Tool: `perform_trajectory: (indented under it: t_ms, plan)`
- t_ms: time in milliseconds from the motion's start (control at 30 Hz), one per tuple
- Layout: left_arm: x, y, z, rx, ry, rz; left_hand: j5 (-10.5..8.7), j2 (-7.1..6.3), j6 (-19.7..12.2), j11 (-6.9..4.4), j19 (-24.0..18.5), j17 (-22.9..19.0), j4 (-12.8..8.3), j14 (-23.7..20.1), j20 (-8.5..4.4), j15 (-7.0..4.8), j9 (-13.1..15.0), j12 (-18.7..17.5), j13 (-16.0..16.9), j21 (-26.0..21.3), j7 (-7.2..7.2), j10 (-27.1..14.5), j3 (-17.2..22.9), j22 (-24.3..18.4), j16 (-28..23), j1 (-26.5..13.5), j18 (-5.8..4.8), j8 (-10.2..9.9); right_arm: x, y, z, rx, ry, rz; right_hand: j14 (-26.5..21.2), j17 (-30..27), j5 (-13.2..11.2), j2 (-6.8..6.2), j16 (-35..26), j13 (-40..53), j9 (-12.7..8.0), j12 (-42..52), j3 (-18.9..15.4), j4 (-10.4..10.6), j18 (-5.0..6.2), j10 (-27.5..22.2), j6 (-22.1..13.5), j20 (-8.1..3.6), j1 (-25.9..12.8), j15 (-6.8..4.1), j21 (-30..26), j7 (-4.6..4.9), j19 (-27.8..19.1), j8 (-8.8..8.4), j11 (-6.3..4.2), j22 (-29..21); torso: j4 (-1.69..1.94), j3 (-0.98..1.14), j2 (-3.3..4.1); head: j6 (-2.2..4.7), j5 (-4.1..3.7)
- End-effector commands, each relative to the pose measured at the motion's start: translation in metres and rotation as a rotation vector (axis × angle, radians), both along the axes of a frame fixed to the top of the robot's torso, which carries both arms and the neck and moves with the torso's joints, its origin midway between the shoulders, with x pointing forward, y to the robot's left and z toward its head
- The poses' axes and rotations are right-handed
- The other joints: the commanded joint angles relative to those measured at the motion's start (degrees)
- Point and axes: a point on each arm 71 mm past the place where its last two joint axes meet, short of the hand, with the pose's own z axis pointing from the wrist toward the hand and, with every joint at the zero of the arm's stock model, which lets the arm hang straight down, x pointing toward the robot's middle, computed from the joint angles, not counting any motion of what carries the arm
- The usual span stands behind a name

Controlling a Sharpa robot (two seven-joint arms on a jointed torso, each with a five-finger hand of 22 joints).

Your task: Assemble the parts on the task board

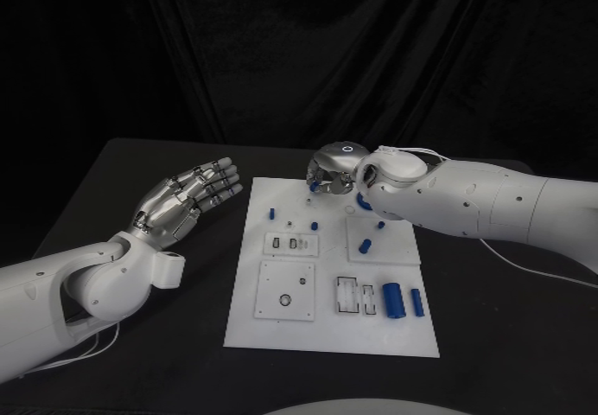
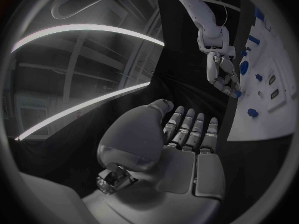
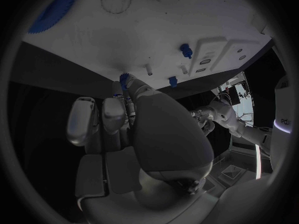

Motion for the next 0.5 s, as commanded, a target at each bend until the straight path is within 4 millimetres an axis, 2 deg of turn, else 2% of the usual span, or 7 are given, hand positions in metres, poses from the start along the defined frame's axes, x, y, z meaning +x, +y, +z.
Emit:
perform_trajectory:
  t_ms: [33,167,233,267,300,433,500]
  plan:
    - [-0.0007,0.0029,0.0112,-0.102,-0.123,0.031,-0.01,0.04,0.12,0.18,0.02,-0.02,0.09,-0.36,-0.1,0.14,0.03,0.05,0.04,0.19,2.41,-0.18,0.34,0.0,-0.17,-0.48,-0.72,0.07,0.0011,-0.0022,-0.0048,-0.023,0.029,-0.027,-0.56,-0.54,-0.39,-0.43,-0.52,-0.11,0.1,-0.54,0.28,0.19,-0.72,-0.81,-0.56,0.16,-0.13,0.17,-0.51,-0.17,-0.64,-0.46,0.04,-0.31,-0.03,0.01,0.02,-0.07,0.05]
    - [-0.0002,0.0027,0.0109,-0.101,-0.122,0.03,-0.06,0.05,0.11,0.19,0.01,-0.01,0.08,-0.36,-0.09,0.17,0.03,0.02,0.02,0.19,2.5,-0.24,0.47,-0.01,-0.08,-0.56,-0.74,0.06,0.0016,-0.0023,-0.0062,-0.027,0.036,-0.031,-0.93,-0.85,-0.46,-0.62,-0.8,-0.11,0.01,-1.07,0.36,0.31,-0.65,-1.68,-1.56,0.46,-0.29,0.5,-0.83,-0.23,-0.99,-1.18,0.43,-0.6,-0.01,-0.01,-0.01,-0.15,0.14]
    - [0.0,0.0028,0.0108,-0.101,-0.121,0.029,-0.06,0.05,0.11,0.19,0.01,-0.01,0.08,-0.36,-0.09,0.17,0.03,0.02,0.02,0.19,2.5,-0.24,0.47,-0.01,-0.08,-0.56,-0.74,0.06,0.002,-0.0027,-0.0071,-0.033,0.043,-0.04,-1.71,-1.97,-0.56,-1.45,-1.58,-0.35,-1.02,-2.71,0.39,0.79,-0.39,-4.81,-6.24,0.88,-0.86,1.05,-1.63,-1.31,-1.79,-4.0,1.22,-1.51,-0.02,0.0,0.0,-0.19,0.2]
    - [0.0002,0.0028,0.0107,-0.1,-0.121,0.029,-0.06,0.05,0.11,0.19,0.01,-0.01,0.08,-0.36,-0.09,0.17,0.03,0.02,0.02,0.19,2.5,-0.24,0.47,-0.01,-0.08,-0.56,-0.74,0.06,0.0022,-0.003,-0.0075,-0.036,0.046,-0.043,-1.78,-2.05,-0.57,-1.51,-1.63,-0.34,-1.07,-2.8,0.39,0.81,-0.38,-4.99,-6.41,0.92,-0.89,1.04,-1.69,-1.36,-1.85,-4.1,1.28,-1.58,-0.02,0.0,0.0,-0.2,0.21]
    - [0.0003,0.0029,0.0106,-0.1,-0.12,0.029,-0.06,0.05,0.11,0.19,0.01,-0.01,0.08,-0.36,-0.09,0.17,0.03,0.02,0.02,0.19,2.5,-0.24,0.47,-0.01,-0.08,-0.56,-0.74,0.06,0.0023,-0.0033,-0.0079,-0.039,0.05,-0.046,-2.76,-3.49,-0.75,-2.12,-2.63,-0.49,-1.85,-4.28,0.11,0.89,-0.04,-8.65,-9.45,0.9,-1.2,0.97,-2.63,-1.96,-2.79,-5.05,2.0,-2.74,-0.02,0.0,0.01,-0.21,0.2]
    - [0.0006,0.0034,0.0104,-0.099,-0.119,0.03,-0.08,0.06,-0.01,0.2,-0.01,-0.02,0.09,-0.4,-0.09,0.19,0.02,-0.02,0.02,0.18,2.54,-0.29,0.53,-0.01,-0.1,-0.6,-0.76,0.03,0.0025,-0.0044,-0.0076,-0.035,0.045,-0.048,-5.17,-5.91,-1.03,-2.03,-4.24,-0.23,-4.18,-3.78,-1.81,-0.18,0.4,-18.81,-16.27,0.91,-1.3,0.67,-4.74,-3.15,-4.97,-4.81,2.49,-4.69,0.0,0.0,0.0,-0.29,0.26]
    - [0.001,0.0038,0.0102,-0.098,-0.119,0.03,-0.08,0.06,-0.01,0.2,-0.01,-0.02,0.09,-0.4,-0.09,0.19,0.02,-0.02,0.02,0.18,2.54,-0.29,0.53,-0.01,-0.1,-0.6,-0.76,0.03,0.0024,-0.0052,-0.0066,-0.026,0.033,-0.045,-5.99,-6.77,-1.03,-1.76,-4.79,-0.18,-4.99,-3.56,-2.44,-0.4,0.54,-20.75,-18.55,0.99,-1.27,0.74,-5.39,-3.73,-5.62,-4.87,2.54,-5.25,-0.02,0.01,0.0,-0.3,0.29]
